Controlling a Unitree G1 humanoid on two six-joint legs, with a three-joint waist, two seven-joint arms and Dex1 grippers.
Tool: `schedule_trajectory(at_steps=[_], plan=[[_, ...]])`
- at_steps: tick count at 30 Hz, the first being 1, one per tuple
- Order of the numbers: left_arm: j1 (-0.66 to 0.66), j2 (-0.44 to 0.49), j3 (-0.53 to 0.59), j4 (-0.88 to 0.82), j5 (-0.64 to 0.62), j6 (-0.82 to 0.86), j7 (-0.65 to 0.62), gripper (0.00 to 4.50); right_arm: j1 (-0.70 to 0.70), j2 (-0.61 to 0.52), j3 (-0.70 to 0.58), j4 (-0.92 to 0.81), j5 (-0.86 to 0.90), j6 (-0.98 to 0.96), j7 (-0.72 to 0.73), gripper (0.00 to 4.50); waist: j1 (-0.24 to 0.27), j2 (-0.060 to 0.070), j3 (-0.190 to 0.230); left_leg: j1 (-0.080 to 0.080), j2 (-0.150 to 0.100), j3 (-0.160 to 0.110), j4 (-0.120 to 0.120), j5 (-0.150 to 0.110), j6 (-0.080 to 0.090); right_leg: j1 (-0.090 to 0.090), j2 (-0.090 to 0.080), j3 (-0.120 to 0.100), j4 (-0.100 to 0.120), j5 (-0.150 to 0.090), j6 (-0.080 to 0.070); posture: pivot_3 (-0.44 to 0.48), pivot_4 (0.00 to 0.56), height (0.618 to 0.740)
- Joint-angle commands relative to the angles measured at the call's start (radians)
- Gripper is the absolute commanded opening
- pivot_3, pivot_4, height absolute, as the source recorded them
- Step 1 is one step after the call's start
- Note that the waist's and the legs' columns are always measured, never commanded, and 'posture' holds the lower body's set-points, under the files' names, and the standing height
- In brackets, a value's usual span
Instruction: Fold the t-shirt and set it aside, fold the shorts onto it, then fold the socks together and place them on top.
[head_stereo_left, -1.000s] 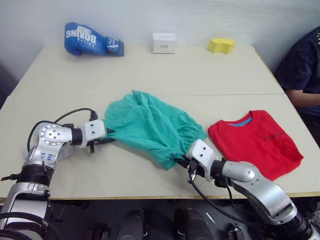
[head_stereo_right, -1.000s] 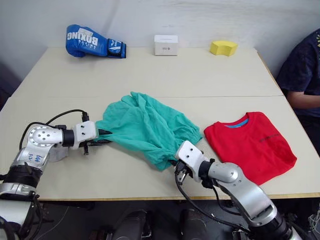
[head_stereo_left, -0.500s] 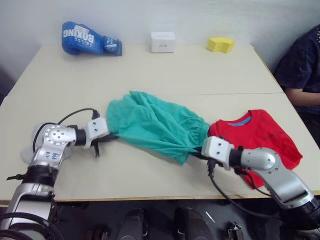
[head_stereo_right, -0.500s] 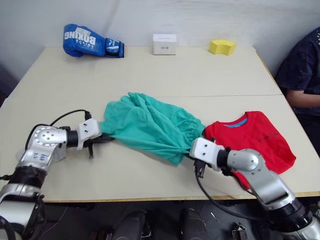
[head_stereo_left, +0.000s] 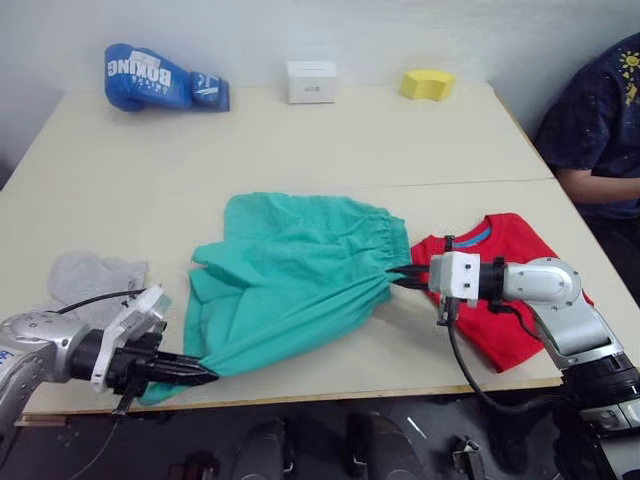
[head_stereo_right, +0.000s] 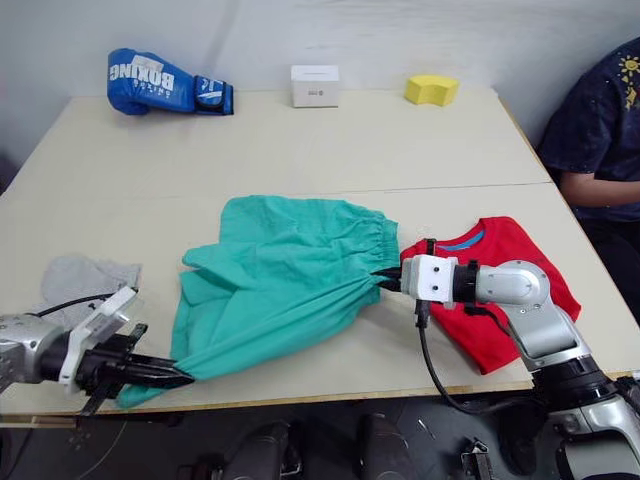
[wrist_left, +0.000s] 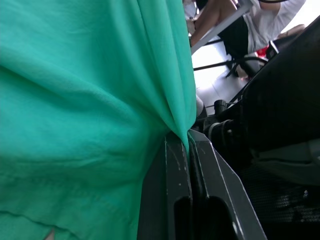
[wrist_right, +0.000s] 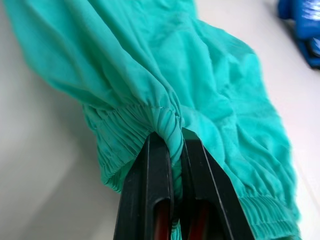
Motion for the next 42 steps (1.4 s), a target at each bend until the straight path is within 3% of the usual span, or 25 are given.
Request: schedule_trajectory(at_steps=[1, 3, 5, 8, 12, 15, 17, 19, 22, 25, 27, 29, 33, 36, 38, 42], plan=[[-0.011, 0.009, 0.023, -0.009, -0.018, 0.017, 0.007, 0.02, 0.032, -0.067, -0.016, 0.005, 0.028, 0.052, 0.108, 0.0, 0.004, 0.0, 0.0, 0.0, 0.0, 0.0, 0.0, -0.002, -0.003, 0.0, 0.0, 0.0, 0.0, 0.0, 0.0, 0.0, 0.15, 0.74], [-0.1, -0.048, 0.017, 0.033, -0.02, -0.018, 0.049, 0.02, -0.004, -0.062, -0.013, 0.04, 0.001, 0.038, 0.114, 0.0, 0.004, 0.001, 0.001, 0.0, 0.0, 0.0, 0.0, -0.004, -0.006, 0.0, 0.0, 0.0, 0.0, 0.0, -0.001, 0.0, 0.15, 0.74], [-0.267, -0.117, -0.019, 0.126, 0.048, -0.103, 0.122, 0.02, -0.128, -0.008, -0.04, 0.131, -0.018, 0.023, 0.056, 0.0, 0.004, 0.002, 0.001, 0.0, 0.0, 0.0, 0.0, -0.003, -0.006, -0.001, 0.0, 0.0, 0.0, 0.0, -0.001, 0.0, 0.15, 0.74], [-0.585, -0.239, -0.069, 0.359, 0.244, -0.338, 0.313, 0.02, -0.411, 0.076, -0.092, 0.369, -0.125, -0.074, -0.164, 0.0, -0.003, 0.003, 0.002, -0.001, 0.0, 0.001, 0.001, 0.002, -0.008, -0.003, 0.001, -0.001, 0.002, 0.004, -0.003, 0.0, 0.15, 0.74], [-1.007, -0.365, -0.032, 0.711, 0.463, -0.704, 0.675, 0.02, -0.741, 0.139, -0.139, 0.665, -0.268, -0.24, -0.497, 0.0, -0.007, 0.001, 0.005, -0.004, -0.001, 0.001, -0.002, 0.01, -0.007, -0.006, 0.002, -0.005, 0.004, 0.005, -0.003, 0.0, 0.15, 0.74], [-1.163, -0.353, -0.065, 0.845, 0.663, -1.061, 0.867, 0.02, -0.88, 0.142, -0.154, 0.797, -0.378, -0.391, -0.749, 0.0, -0.012, -0.001, 0.005, -0.009, 0.001, 0.002, -0.003, 0.01, -0.007, -0.01, 0.002, -0.011, 0.005, 0.005, -0.004, 0.0, 0.15, 0.74], [-1.221, -0.365, -0.048, 0.859, 0.698, -1.227, 0.934, 0.02, -0.913, 0.136, -0.164, 0.83, -0.437, -0.474, -0.903, 0.0, -0.015, -0.001, 0.005, -0.011, 0.0, 0.009, -0.005, 0.007, -0.004, -0.014, -0.001, -0.021, 0.003, 0.005, -0.004, 0.0, 0.15, 0.74], [-1.23, -0.377, -0.042, 0.832, 0.661, -1.282, 0.885, 0.02, -0.906, 0.131, -0.152, 0.847, -0.464, -0.524, -0.953, 0.0, -0.017, -0.001, 0.005, -0.016, 0.0, 0.011, -0.003, 0.004, 0.0, -0.022, -0.002, -0.026, 0.007, 0.005, -0.003, 0.0, 0.15, 0.74], [-1.084, -0.351, -0.081, 0.549, 0.418, -1.126, 0.583, 0.02, -0.8, 0.153, -0.129, 0.841, -0.423, -0.548, -0.873, 0.0, -0.017, -0.001, 0.005, -0.017, -0.001, 0.013, -0.002, 0.001, 0.005, -0.022, -0.001, -0.036, 0.01, 0.005, -0.003, 0.0, 0.15, 0.74], [-0.873, -0.271, -0.069, 0.32, 0.295, -0.902, 0.473, 0.02, -0.678, 0.176, -0.091, 0.831, -0.396, -0.537, -0.751, 0.0, -0.019, -0.001, 0.005, -0.017, -0.001, 0.013, 0.001, 0.0, 0.007, -0.021, -0.001, -0.037, 0.01, 0.005, -0.002, 0.0, 0.15, 0.74], [-0.655, -0.167, -0.039, 0.173, 0.204, -0.679, 0.409, 0.02, -0.581, 0.185, -0.073, 0.817, -0.377, -0.553, -0.678, 0.0, -0.032, 0.0, 0.005, -0.018, -0.001, 0.015, 0.001, 0.0, 0.007, -0.019, -0.001, -0.035, 0.004, 0.005, -0.001, 0.0, 0.15, 0.74], [-0.441, -0.053, -0.002, 0.073, 0.189, -0.525, 0.346, 0.02, -0.497, 0.181, -0.059, 0.799, -0.357, -0.58, -0.61, 0.0, -0.038, 0.003, 0.007, -0.017, 0.0, 0.014, 0.002, 0.0, 0.007, -0.017, -0.001, -0.029, 0.003, 0.004, 0.0, 0.0, 0.15, 0.74], [-0.151, 0.055, 0.095, -0.092, 0.098, -0.257, 0.291, 0.02, -0.367, 0.157, -0.043, 0.79, -0.317, -0.612, -0.49, 0.0, -0.034, 0.004, 0.012, -0.016, 0.002, 0.013, 0.01, 0.003, 0.005, -0.018, -0.001, -0.024, 0.011, 0.004, 0.0, 0.0, 0.15, 0.74], [0.004, 0.071, 0.125, -0.177, 0.033, -0.084, 0.311, 0.02, -0.281, 0.147, -0.044, 0.767, -0.243, -0.593, -0.367, 0.0, -0.025, 0.006, 0.013, -0.008, 0.002, 0.009, 0.012, 0.002, 0.004, -0.008, -0.003, -0.025, 0.009, 0.004, -0.001, 0.0, 0.15, 0.74], [0.084, 0.042, 0.093, -0.203, 0.024, -0.069, 0.309, 0.02, -0.193, 0.138, -0.034, 0.682, -0.145, -0.539, -0.229, 0.0, -0.015, 0.007, 0.013, 0.004, 0.003, 0.007, 0.011, -0.003, 0.002, 0.006, -0.003, -0.025, 0.002, 0.003, -0.002, 0.0, 0.15, 0.74], [0.193, 0.027, 0.043, -0.236, 0.039, -0.06, 0.292, 0.02, 0.03, 0.082, -0.027, 0.418, 0.005, -0.31, -0.055, 0.0, -0.006, 0.007, 0.013, 0.006, 0.004, 0.003, 0.011, -0.008, 0.0, 0.011, -0.003, -0.023, 0.001, 0.001, -0.004, 0.0, 0.15, 0.74]])
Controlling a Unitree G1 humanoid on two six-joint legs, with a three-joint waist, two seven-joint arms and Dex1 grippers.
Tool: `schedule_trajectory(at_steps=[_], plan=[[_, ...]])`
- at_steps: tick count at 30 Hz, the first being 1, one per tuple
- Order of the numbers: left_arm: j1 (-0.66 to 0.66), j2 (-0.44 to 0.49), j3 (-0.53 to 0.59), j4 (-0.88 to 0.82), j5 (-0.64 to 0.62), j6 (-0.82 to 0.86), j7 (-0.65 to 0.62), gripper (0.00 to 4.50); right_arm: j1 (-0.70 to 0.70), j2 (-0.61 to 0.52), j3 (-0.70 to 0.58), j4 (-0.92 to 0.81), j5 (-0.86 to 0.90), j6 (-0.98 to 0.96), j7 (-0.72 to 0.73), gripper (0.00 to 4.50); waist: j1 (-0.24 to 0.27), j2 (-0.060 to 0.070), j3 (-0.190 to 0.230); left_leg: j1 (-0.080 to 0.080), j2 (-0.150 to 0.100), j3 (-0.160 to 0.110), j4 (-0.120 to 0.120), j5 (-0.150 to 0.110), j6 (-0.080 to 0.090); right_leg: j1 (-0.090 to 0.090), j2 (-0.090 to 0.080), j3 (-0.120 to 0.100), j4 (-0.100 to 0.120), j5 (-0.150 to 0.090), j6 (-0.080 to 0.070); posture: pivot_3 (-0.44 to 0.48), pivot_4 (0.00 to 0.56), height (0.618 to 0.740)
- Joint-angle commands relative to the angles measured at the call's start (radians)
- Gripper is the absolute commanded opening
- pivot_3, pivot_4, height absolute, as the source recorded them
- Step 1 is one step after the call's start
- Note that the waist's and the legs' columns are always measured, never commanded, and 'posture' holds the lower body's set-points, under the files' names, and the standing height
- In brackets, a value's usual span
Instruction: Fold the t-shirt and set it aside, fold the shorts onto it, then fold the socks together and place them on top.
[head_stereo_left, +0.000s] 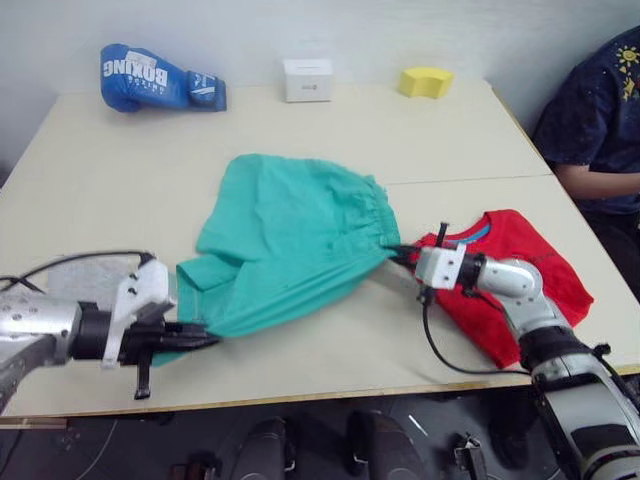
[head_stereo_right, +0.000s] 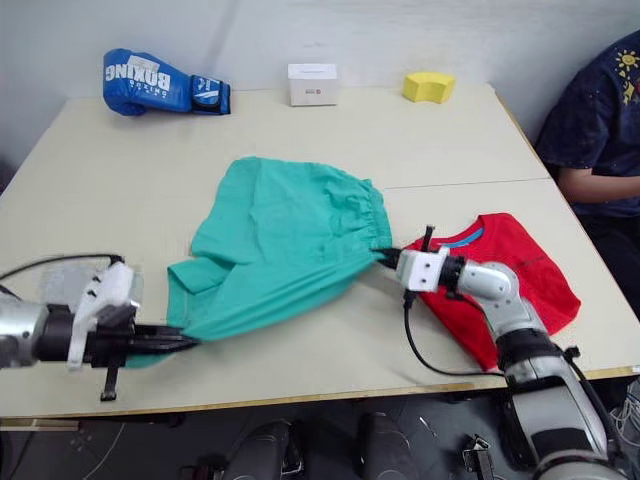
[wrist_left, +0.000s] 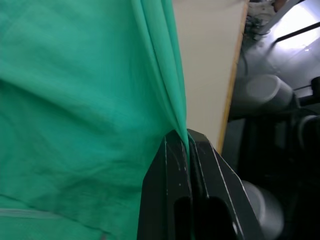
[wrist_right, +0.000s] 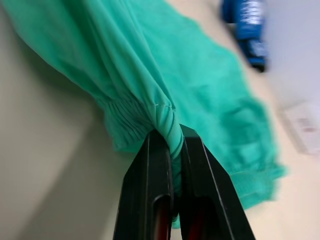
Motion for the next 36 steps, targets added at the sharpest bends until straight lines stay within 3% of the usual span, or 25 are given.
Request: schedule_trajectory(at_steps=[1, 4, 7, 9, 13, 15, 17, 20, 24, 28, 30, 36], plan=[[0.063, 0.023, -0.004, -0.017, 0.003, 0.053, -0.038, 0.02, 0.165, -0.106, -0.055, -0.197, 0.127, 0.22, 0.085, 0.0, 0.003, 0.0, 0.0, -0.001, 0.001, 0.0, 0.0, 0.0, 0.0, 0.0, 0.001, 0.0, 0.0, 0.0, 0.0, 0.0, 0.15, 0.74], [0.079, 0.035, 0.01, -0.035, -0.051, 0.103, -0.07, 0.02, 0.29, -0.146, -0.075, -0.314, 0.119, 0.255, 0.073, 0.0, 0.0, 0.0, 0.0, 0.0, 0.001, -0.002, 0.0, -0.001, -0.001, 0.0, 0.001, 0.0, 0.0, -0.001, -0.002, 0.0, 0.15, 0.74], [0.11, 0.121, -0.001, -0.056, -0.044, 0.15, -0.13, 0.02, 0.367, -0.143, -0.126, -0.383, 0.158, 0.316, 0.026, 0.0, -0.001, 0.0, -0.001, 0.004, 0.002, -0.002, 0.0, -0.005, -0.008, 0.003, 0.001, 0.0, -0.001, -0.001, -0.002, 0.0, 0.15, 0.74], [0.051, 0.128, -0.003, -0.042, -0.019, 0.099, -0.129, 0.02, 0.409, -0.148, -0.157, -0.423, 0.188, 0.348, 0.017, 0.0, -0.001, 0.001, 0.0, 0.007, 0.002, 0.0, -0.002, -0.006, -0.009, 0.004, 0.001, 0.002, -0.001, -0.002, -0.003, 0.0, 0.15, 0.74], [-0.222, 0.132, -0.026, 0.075, 0.025, -0.05, -0.157, 0.02, 0.464, -0.158, -0.23, -0.564, 0.334, 0.543, 0.006, 0.0, 0.014, 0.002, 0.0, 0.007, 0.002, 0.001, -0.005, -0.005, -0.01, 0.003, 0.001, 0.002, 0.0, -0.003, -0.005, 0.0, 0.15, 0.74], [-0.494, 0.107, -0.131, 0.237, 0.169, -0.234, -0.166, 0.02, 0.473, -0.167, -0.264, -0.653, 0.414, 0.675, -0.011, 0.0, 0.025, 0.002, 0.0, 0.008, 0.002, 0.001, -0.005, -0.005, -0.01, 0.002, 0.002, 0.002, 0.0, -0.003, -0.005, 0.0, 0.15, 0.74], [-0.743, 0.064, -0.251, 0.399, 0.294, -0.351, -0.198, 0.02, 0.465, -0.166, -0.294, -0.716, 0.475, 0.786, -0.045, 0.0, 0.034, 0.002, 0.0, 0.007, 0.002, 0.001, -0.004, -0.003, -0.01, 0.002, 0.003, 0.001, 0.0, -0.002, -0.006, 0.0, 0.15, 0.74], [-1.166, -0.097, -0.441, 0.716, 0.479, -0.508, -0.276, 0.02, 0.405, -0.204, -0.318, -0.761, 0.552, 1.017, -0.108, 0.0, 0.047, 0.002, -0.001, 0.008, 0.002, 0.004, -0.003, -0.001, -0.004, 0.004, 0.004, 0.001, 0.001, -0.001, -0.005, 0.0, 0.15, 0.74], [-1.446, -0.288, -0.556, 1.105, 0.632, -0.737, -0.324, 0.02, 0.259, -0.224, -0.331, -0.705, 0.542, 1.186, -0.191, 0.0, 0.048, 0.002, -0.001, 0.0, 0.002, 0.008, 0.003, -0.001, 0.001, -0.002, 0.006, 0.001, 0.001, 0.001, -0.002, 0.0, 0.15, 0.74], [-1.609, -0.429, -0.604, 1.547, 0.789, -0.984, -0.195, 0.02, 0.079, -0.187, -0.27, -0.558, 0.415, 1.189, -0.237, 0.0, 0.042, 0.0, -0.001, -0.009, -0.001, 0.016, 0.005, 0.001, 0.007, -0.016, 0.008, 0.001, 0.004, 0.003, 0.003, 0.0, 0.15, 0.74], [-1.648, -0.48, -0.588, 1.682, 0.82, -1.047, -0.105, 0.02, 0.006, -0.158, -0.246, -0.489, 0.357, 1.188, -0.264, 0.0, 0.031, -0.001, 0.0, -0.009, -0.001, 0.018, 0.005, 0.001, 0.008, -0.017, 0.007, 0.003, 0.003, 0.004, 0.004, 0.0, 0.15, 0.74], [-1.656, -0.564, -0.571, 1.832, 0.895, -1.079, 0.033, 0.02, -0.131, -0.08, -0.185, -0.329, 0.22, 1.119, -0.274, 0.0, 0.021, -0.003, 0.001, -0.015, -0.002, 0.018, 0.006, 0.002, 0.011, -0.022, 0.005, 0.002, 0.009, 0.005, 0.006, 0.0, 0.15, 0.74]])
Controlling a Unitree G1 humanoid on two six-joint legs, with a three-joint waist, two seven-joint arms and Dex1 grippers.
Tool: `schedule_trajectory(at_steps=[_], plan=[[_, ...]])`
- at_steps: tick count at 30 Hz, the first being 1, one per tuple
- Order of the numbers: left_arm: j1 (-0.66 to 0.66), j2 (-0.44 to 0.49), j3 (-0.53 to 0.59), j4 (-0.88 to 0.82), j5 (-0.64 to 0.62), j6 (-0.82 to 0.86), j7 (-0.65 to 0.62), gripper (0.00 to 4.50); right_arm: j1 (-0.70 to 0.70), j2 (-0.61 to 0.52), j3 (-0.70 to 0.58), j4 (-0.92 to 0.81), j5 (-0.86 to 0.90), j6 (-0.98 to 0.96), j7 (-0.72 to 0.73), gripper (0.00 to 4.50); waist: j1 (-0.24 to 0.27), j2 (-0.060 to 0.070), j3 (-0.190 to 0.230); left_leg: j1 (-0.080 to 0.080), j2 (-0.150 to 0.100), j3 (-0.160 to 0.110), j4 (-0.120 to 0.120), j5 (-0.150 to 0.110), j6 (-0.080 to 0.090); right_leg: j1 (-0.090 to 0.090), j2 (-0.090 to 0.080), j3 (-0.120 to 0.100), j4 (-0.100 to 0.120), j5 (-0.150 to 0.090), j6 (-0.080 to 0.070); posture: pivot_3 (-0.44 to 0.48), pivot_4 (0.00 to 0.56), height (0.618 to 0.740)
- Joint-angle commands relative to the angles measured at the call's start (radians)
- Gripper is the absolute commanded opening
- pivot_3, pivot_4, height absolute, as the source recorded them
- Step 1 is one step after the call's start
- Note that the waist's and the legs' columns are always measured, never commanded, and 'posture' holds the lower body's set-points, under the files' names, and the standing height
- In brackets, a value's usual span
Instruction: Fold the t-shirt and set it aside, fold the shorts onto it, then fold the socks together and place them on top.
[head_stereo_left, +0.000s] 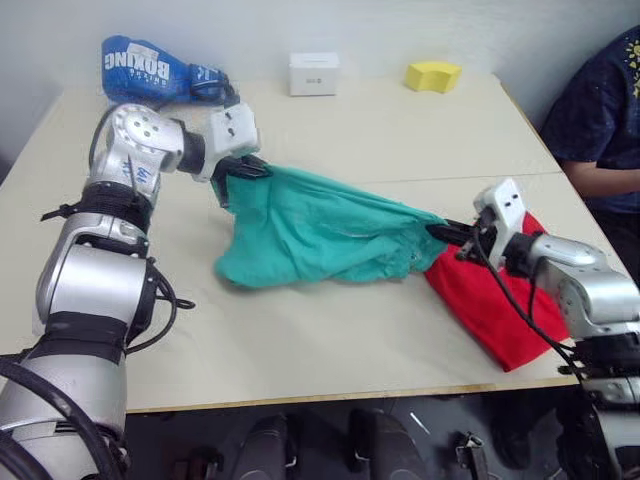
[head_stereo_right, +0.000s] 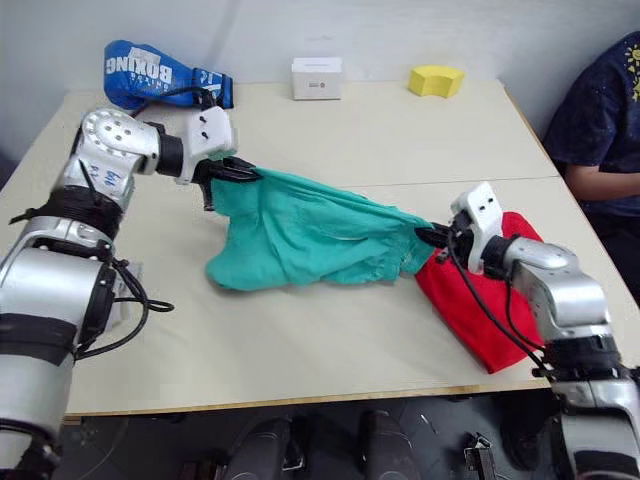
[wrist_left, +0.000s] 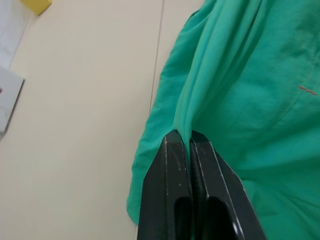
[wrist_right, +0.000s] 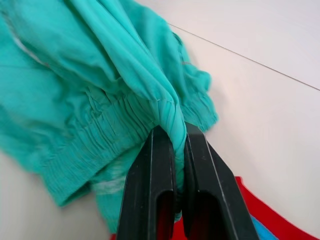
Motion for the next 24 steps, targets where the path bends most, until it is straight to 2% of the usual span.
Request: schedule_trajectory(at_steps=[1, 6, 8, 10, 11, 13, 16, 20, 23, 24], plan=[[-0.019, -0.003, 0.033, 0.041, 0.04, -0.026, 0.075, 0.02, -0.031, 0.017, -0.002, 0.039, -0.053, -0.044, 0.009, 0.0, 0.0, 0.0, 0.0, 0.0, 0.0, 0.0, 0.0, 0.0, 0.0, 0.0, 0.0, 0.0, 0.0, 0.0, 0.0, 0.0, 0.15, 0.74], [-0.003, -0.021, 0.068, 0.064, 0.07, -0.011, 0.207, 0.02, -0.046, 0.074, -0.021, 0.063, -0.102, -0.115, -0.029, 0.0, 0.0, 0.0, 0.0, -0.004, 0.0, -0.001, 0.002, 0.0, 0.001, -0.002, 0.0, 0.0, 0.001, 0.001, 0.001, 0.0, 0.15, 0.74], [0.008, -0.029, 0.097, 0.067, 0.059, 0.005, 0.215, 0.02, -0.051, 0.099, -0.038, 0.071, -0.108, -0.144, -0.05, 0.0, 0.0, 0.0, 0.0, -0.005, -0.001, -0.001, 0.003, 0.001, 0.001, -0.003, -0.001, 0.0, 0.002, 0.001, 0.002, 0.0, 0.15, 0.74], [0.022, -0.038, 0.132, 0.065, 0.037, 0.016, 0.21, 0.42, -0.059, 0.122, -0.06, 0.079, -0.102, -0.144, -0.074, 0.0, 0.0, 0.0, 0.0, -0.006, -0.001, -0.001, 0.004, 0.001, 0.001, -0.004, -0.001, 0.0, 0.002, 0.002, 0.003, 0.0, 0.15, 0.74], [0.029, -0.042, 0.15, 0.063, 0.029, 0.026, 0.212, 0.61, -0.064, 0.13, -0.068, 0.089, -0.109, -0.152, -0.091, 0.57, 0.0, 0.0, 0.0, -0.007, -0.001, -0.001, 0.005, 0.001, 0.001, -0.005, 0.0, 0.0, 0.003, 0.002, 0.003, 0.0, 0.15, 0.74], [0.043, -0.044, 0.182, 0.06, 0.026, 0.047, 0.265, 1.13, -0.072, 0.136, -0.076, 0.111, -0.138, -0.201, -0.116, 1.07, 0.0, 0.0, 0.0, -0.008, -0.001, 0.0, 0.007, 0.001, 0.002, -0.006, -0.001, 0.0, 0.005, 0.002, 0.003, 0.0, 0.15, 0.74], [0.059, -0.036, 0.245, 0.053, 0.004, 0.046, 0.373, 2.09, -0.091, 0.142, -0.102, 0.137, -0.18, -0.291, -0.181, 2.11, -0.001, 0.0, 0.0, -0.009, -0.001, 0.0, 0.008, 0.001, 0.002, -0.008, -0.001, 0.0, 0.007, 0.002, 0.003, 0.0, 0.15, 0.74], [0.068, -0.015, 0.368, 0.051, -0.07, 0.105, 0.492, 3.3, -0.097, 0.143, -0.151, 0.126, -0.179, -0.319, -0.227, 3.48, -0.001, 0.0, 0.0, -0.01, -0.001, 0.0, 0.008, 0.001, 0.002, -0.008, -0.001, 0.001, 0.008, 0.002, 0.003, 0.0, 0.15, 0.74], [0.085, -0.014, 0.462, 0.024, -0.165, 0.138, 0.36, 4.21, -0.059, 0.16, -0.207, 0.06, -0.093, -0.279, -0.185, 4.49, -0.002, 0.0, 0.0, -0.01, -0.001, 0.0, 0.008, 0.001, 0.002, -0.009, -0.001, 0.001, 0.008, 0.002, 0.003, 0.0, 0.15, 0.74], [0.095, -0.01, 0.468, 0.011, -0.172, 0.13, 0.318, 4.47, -0.044, 0.166, -0.219, 0.035, -0.065, -0.253, -0.171, 4.5, -0.002, 0.0, 0.0, -0.01, -0.001, 0.0, 0.008, 0.001, 0.002, -0.009, -0.001, 0.001, 0.008, 0.002, 0.003, 0.0, 0.15, 0.74]])
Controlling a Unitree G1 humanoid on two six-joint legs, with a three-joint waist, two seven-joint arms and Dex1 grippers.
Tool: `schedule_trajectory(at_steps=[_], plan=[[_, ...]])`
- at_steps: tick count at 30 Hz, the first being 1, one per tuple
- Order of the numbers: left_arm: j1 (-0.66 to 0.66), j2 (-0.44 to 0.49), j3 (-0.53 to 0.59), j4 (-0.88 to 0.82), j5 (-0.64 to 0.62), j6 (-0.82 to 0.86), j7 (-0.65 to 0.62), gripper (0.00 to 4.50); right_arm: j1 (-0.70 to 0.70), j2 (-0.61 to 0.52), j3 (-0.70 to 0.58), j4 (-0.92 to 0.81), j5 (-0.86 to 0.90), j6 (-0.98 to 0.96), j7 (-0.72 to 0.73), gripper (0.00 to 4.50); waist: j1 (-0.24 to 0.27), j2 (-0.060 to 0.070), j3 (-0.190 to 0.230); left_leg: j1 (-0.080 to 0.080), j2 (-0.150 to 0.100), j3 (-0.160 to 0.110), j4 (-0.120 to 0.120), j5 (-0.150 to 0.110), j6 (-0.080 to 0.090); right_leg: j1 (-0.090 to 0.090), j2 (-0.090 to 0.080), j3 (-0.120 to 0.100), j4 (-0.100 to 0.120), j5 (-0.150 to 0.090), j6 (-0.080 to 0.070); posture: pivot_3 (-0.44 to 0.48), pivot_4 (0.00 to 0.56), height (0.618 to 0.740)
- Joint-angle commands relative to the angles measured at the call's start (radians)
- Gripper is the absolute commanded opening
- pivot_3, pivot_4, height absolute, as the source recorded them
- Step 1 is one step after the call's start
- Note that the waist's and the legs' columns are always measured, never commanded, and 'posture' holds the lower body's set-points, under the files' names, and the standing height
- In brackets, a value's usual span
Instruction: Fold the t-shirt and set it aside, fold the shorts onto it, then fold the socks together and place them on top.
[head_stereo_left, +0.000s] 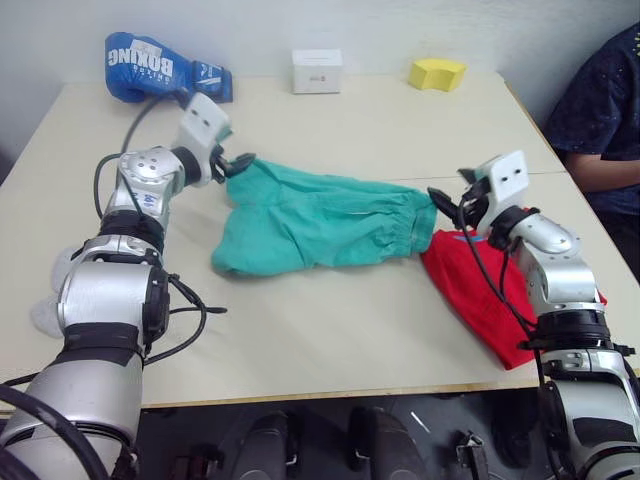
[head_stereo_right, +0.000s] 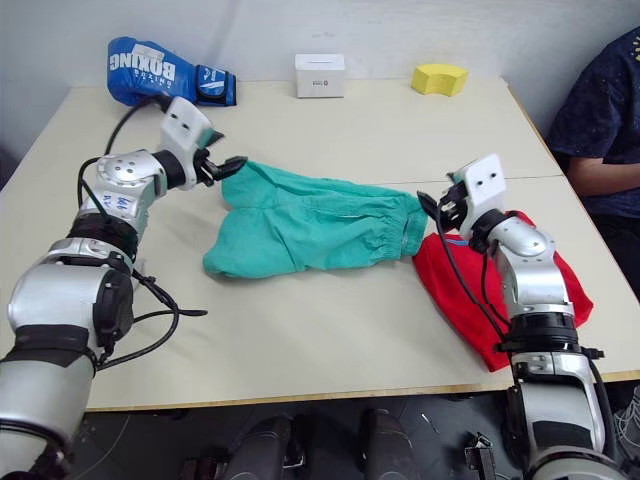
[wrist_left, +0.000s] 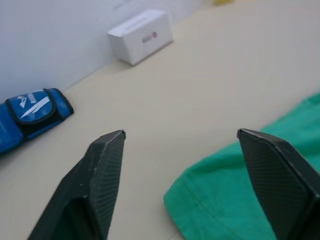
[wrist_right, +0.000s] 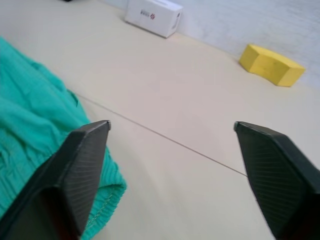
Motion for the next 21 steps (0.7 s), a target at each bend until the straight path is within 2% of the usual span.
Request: schedule_trajectory(at_steps=[1, 4, 7, 9, 11, 14, 16, 18, 21], plan=[[0.03, 0.031, 0.04, -0.082, -0.059, -0.033, -0.159, 4.47, 0.053, 0.003, -0.045, -0.12, 0.083, 0.028, 0.063, 4.5, 0.0, 0.0, 0.0, 0.0, 0.0, 0.0, 0.0, 0.0, 0.0, 0.0, 0.0, 0.0, 0.0, 0.0, 0.0, 0.0, 0.15, 0.74], [0.091, 0.06, 0.012, -0.167, -0.051, -0.105, -0.297, 4.47, 0.127, -0.019, -0.013, -0.228, 0.064, -0.061, 0.144, 4.5, 0.0, 0.0, 0.0, 0.0, 0.0, 0.002, 0.0, 0.0, 0.0, 0.0, 0.001, 0.0, 0.0, 0.0, 0.0, 0.0, 0.15, 0.74], [0.233, 0.11, -0.048, -0.354, -0.055, -0.232, -0.513, 4.47, 0.264, -0.171, 0.169, -0.405, -0.108, -0.266, 0.356, 4.5, -0.001, 0.0, 0.0, 0.001, -0.001, 0.005, -0.001, 0.0, 0.0, -0.002, 0.0, 0.003, 0.001, 0.0, 0.0, 0.0, 0.15, 0.74], [0.358, 0.129, -0.047, -0.532, -0.119, -0.208, -0.595, 4.47, 0.322, -0.137, 0.191, -0.525, -0.033, -0.176, 0.336, 4.5, -0.004, -0.001, -0.001, 0.002, 0.0, 0.005, -0.003, 0.0, 0.0, -0.002, 0.001, 0.003, -0.001, 0.0, 0.0, 0.0, 0.15, 0.74], [0.484, 0.147, -0.066, -0.71, -0.155, -0.147, -0.647, 4.47, 0.358, -0.101, 0.217, -0.576, -0.054, -0.139, 0.289, 4.5, -0.014, -0.002, -0.002, 0.004, 0.002, 0.005, -0.003, 0.0, -0.001, -0.001, 0.001, 0.004, 0.0, 0.0, 0.0, 0.0, 0.15, 0.74], [0.632, 0.154, -0.102, -0.914, -0.157, -0.098, -0.647, 4.47, 0.387, -0.11, 0.27, -0.527, -0.234, -0.229, 0.235, 4.5, -0.018, -0.002, -0.002, 0.003, 0.002, 0.005, 0.002, 0.0, -0.001, -0.001, 0.0, 0.004, 0.003, 0.0, 0.0, 0.0, 0.15, 0.74], [0.688, 0.141, -0.111, -0.994, -0.128, -0.075, -0.586, 4.47, 0.379, -0.1, 0.269, -0.479, -0.308, -0.257, 0.169, 4.5, -0.014, -0.002, -0.002, 0.003, 0.001, 0.005, 0.004, -0.001, 0.001, 0.0, -0.001, 0.004, 0.003, 0.0, 0.0, 0.0, 0.15, 0.74], [0.712, 0.131, -0.128, -1.012, -0.057, -0.109, -0.5, 4.47, 0.361, -0.106, 0.282, -0.425, -0.392, -0.296, 0.119, 4.5, -0.006, -0.002, -0.002, 0.003, 0.0, 0.004, 0.006, -0.002, 0.001, 0.0, -0.002, 0.004, 0.002, 0.0, 0.0, 0.0, 0.15, 0.74], [0.717, 0.136, -0.178, -0.948, 0.065, -0.216, -0.406, 4.47, 0.322, -0.126, 0.325, -0.328, -0.537, -0.385, 0.048, 4.5, 0.0, -0.002, -0.002, 0.003, 0.0, 0.005, 0.007, -0.002, 0.001, 0.0, -0.003, 0.005, 0.002, 0.0, 0.0, 0.0, 0.15, 0.74]])
